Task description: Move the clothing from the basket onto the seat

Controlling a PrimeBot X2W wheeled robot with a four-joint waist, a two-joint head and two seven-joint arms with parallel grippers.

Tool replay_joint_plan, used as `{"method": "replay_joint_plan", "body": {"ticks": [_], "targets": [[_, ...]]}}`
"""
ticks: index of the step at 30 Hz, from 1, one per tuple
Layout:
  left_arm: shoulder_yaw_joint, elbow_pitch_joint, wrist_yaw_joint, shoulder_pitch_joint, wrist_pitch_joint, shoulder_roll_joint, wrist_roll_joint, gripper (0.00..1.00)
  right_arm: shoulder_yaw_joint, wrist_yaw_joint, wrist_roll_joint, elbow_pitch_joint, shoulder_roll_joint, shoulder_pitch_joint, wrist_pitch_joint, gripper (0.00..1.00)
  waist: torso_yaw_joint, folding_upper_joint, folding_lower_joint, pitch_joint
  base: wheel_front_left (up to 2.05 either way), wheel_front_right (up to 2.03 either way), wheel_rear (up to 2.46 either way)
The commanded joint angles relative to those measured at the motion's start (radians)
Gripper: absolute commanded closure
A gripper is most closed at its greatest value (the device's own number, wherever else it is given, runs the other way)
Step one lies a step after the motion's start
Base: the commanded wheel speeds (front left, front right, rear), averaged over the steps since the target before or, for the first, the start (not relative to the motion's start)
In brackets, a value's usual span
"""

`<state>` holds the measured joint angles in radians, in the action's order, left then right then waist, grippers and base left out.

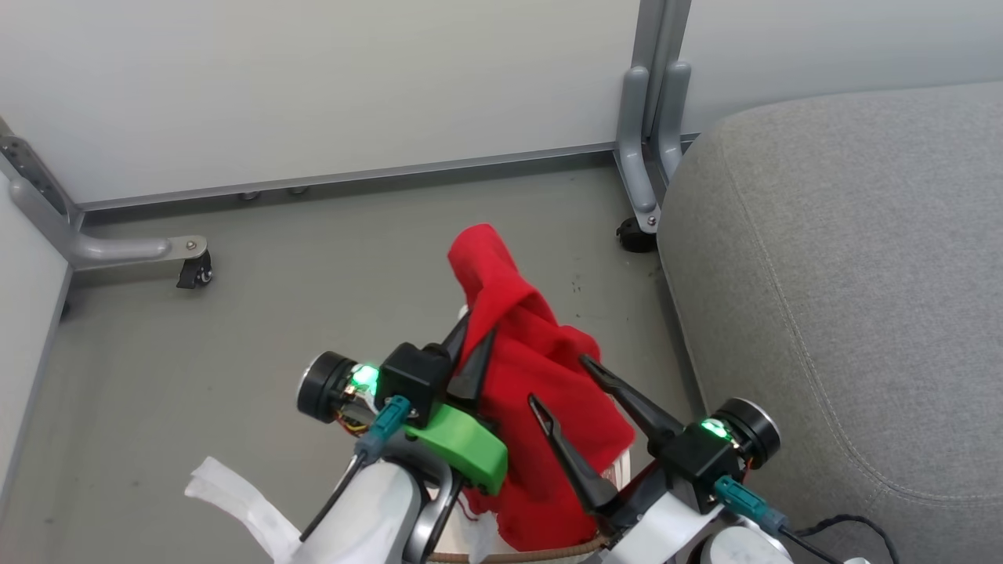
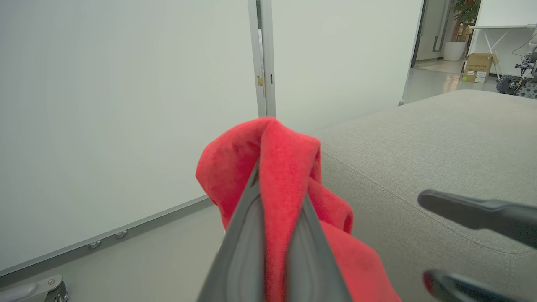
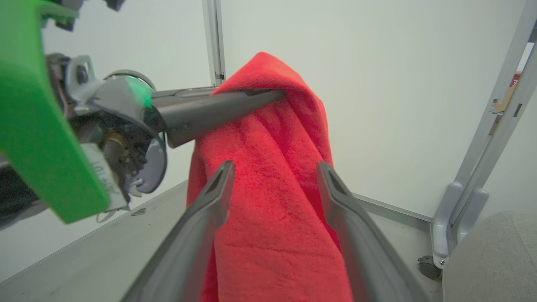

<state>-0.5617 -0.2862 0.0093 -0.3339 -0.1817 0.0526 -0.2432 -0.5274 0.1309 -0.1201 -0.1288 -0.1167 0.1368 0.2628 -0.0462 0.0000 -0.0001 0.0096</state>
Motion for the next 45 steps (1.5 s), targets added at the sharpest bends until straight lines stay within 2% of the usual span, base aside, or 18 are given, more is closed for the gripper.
{"method": "replay_joint_plan", "body": {"ticks": [1, 12, 20, 21, 22, 23, 39, 40, 41, 42, 43, 45], "targets": [[-0.012, 0.023, -0.001, -0.014, 0.009, 0.002, 0.005, 1.00, -0.013, 0.000, -0.012, -0.009, -0.013, 0.019, 0.003, 0.00, 0.002, 0.0000, 0.0001, 0.003, 0.00, 0.00, 0.00], [-0.081, 0.168, -0.001, -0.011, 0.082, 0.003, 0.007, 1.00, -0.056, 0.000, -0.043, -0.113, -0.050, 0.022, 0.003, 0.00, 0.007, 0.0000, 0.0001, 0.007, 0.00, 0.00, 0.00], [-0.102, 0.231, -0.003, 0.008, 0.122, 0.022, 0.006, 1.00, -0.058, 0.000, -0.043, -0.159, -0.046, 0.029, 0.003, 0.00, -0.002, 0.0000, 0.0001, 0.004, 0.00, 0.00, 0.00], [-0.103, 0.236, -0.004, 0.012, 0.129, 0.022, 0.001, 1.00, -0.065, 0.000, -0.039, -0.159, -0.047, 0.035, 0.003, 0.09, -0.002, 0.0000, 0.0001, 0.005, 0.00, 0.00, 0.00], [-0.104, 0.240, -0.003, 0.014, 0.133, 0.023, -0.001, 1.00, -0.070, 0.000, -0.038, -0.160, -0.049, 0.038, 0.003, 0.74, -0.003, 0.0000, 0.0001, 0.005, 0.00, 0.00, 0.00], [-0.106, 0.242, -0.002, 0.017, 0.138, 0.025, -0.003, 1.00, -0.078, 0.000, -0.040, -0.162, -0.051, 0.038, 0.003, 1.00, -0.003, 0.0000, 0.0001, 0.005, 0.00, 0.00, 0.00], [-0.100, 0.235, 0.019, 0.032, 0.161, 0.046, -0.027, 1.00, -0.087, 0.000, -0.065, -0.156, -0.056, 0.022, 0.003, 1.00, 0.003, 0.0000, 0.0001, 0.004, 0.00, 0.00, 0.00], [-0.099, 0.234, 0.020, 0.032, 0.163, 0.047, -0.030, 0.83, -0.085, 0.000, -0.066, -0.155, -0.056, 0.023, 0.003, 1.00, 0.002, 0.0000, 0.0001, 0.005, 0.00, 0.00, 0.00], [-0.099, 0.235, 0.020, 0.033, 0.164, 0.047, -0.031, 0.74, -0.084, 0.000, -0.066, -0.153, -0.057, 0.025, 0.003, 1.00, 0.002, 0.0000, 0.0001, 0.006, 0.00, 0.00, 0.00], [-0.099, 0.235, 0.020, 0.032, 0.166, 0.048, -0.033, 0.53, -0.082, 0.000, -0.065, -0.150, -0.057, 0.027, 0.003, 1.00, 0.002, 0.0000, 0.0001, 0.006, 0.00, 0.00, 0.00], [-0.097, 0.235, 0.024, 0.031, 0.167, 0.048, -0.031, 0.00, -0.080, 0.000, -0.065, -0.147, -0.057, 0.027, 0.003, 1.00, 0.002, 0.0000, 0.0001, 0.007, 0.00, 0.00, 0.00], [-0.092, 0.236, 0.033, 0.030, 0.162, 0.048, -0.031, 0.00, -0.077, 0.000, -0.065, -0.140, -0.058, 0.029, 0.003, 1.00, 0.002, 0.0000, 0.0001, 0.008, 0.00, 0.00, 0.00]]}}
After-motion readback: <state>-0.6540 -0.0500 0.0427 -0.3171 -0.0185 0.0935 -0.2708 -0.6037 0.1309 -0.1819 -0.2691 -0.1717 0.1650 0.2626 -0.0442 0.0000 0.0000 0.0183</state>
